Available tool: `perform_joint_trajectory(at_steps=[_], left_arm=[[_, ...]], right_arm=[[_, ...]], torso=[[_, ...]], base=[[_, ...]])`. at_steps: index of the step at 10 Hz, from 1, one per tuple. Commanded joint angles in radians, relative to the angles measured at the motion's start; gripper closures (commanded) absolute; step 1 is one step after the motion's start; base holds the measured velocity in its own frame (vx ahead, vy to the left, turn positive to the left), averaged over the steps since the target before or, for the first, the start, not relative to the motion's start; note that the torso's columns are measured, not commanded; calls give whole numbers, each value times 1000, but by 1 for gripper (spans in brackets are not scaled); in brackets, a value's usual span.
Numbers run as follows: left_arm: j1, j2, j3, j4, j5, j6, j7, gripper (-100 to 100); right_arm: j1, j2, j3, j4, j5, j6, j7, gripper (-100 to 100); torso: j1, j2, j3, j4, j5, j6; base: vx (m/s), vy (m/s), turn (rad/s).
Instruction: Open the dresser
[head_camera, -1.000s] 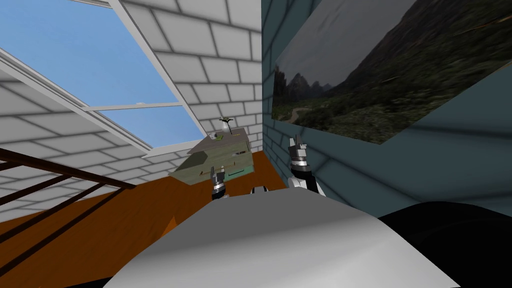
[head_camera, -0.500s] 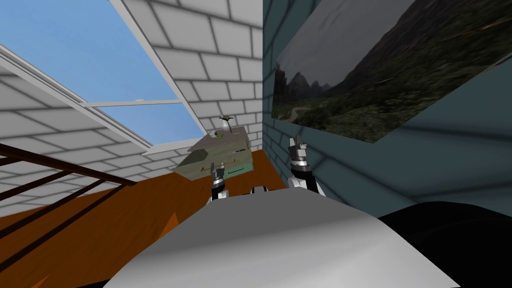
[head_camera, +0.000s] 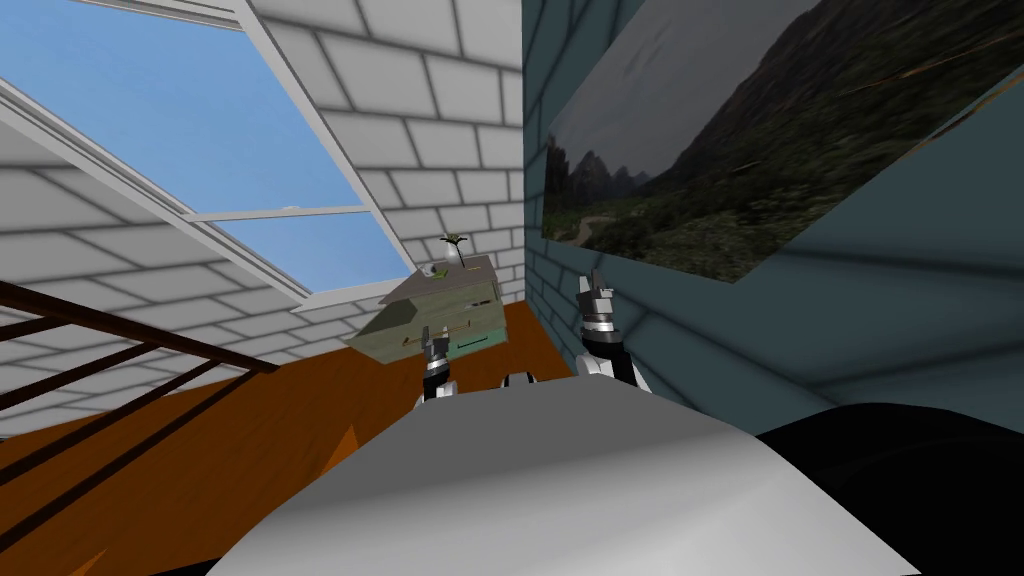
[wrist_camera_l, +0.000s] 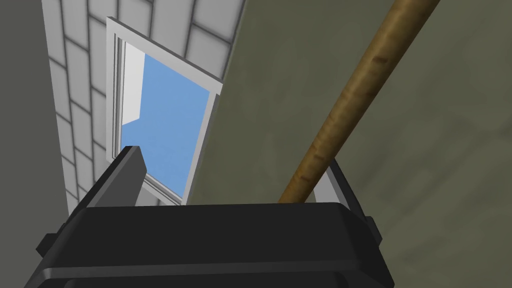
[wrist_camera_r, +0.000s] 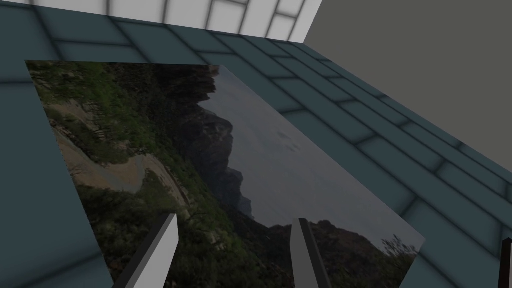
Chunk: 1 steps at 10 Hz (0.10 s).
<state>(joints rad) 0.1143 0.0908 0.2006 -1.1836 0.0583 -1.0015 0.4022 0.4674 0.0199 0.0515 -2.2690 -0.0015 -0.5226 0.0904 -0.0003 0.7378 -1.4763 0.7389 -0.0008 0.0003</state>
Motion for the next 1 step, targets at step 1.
perform_joint_trajectory(at_steps=[1], left_arm=[[0,0,0,0,0,0,0,0]], right_arm=[[0,0,0,0,0,0,0,0]], torso=[[0,0,0,0,0,0]], base=[[0,0,0]])
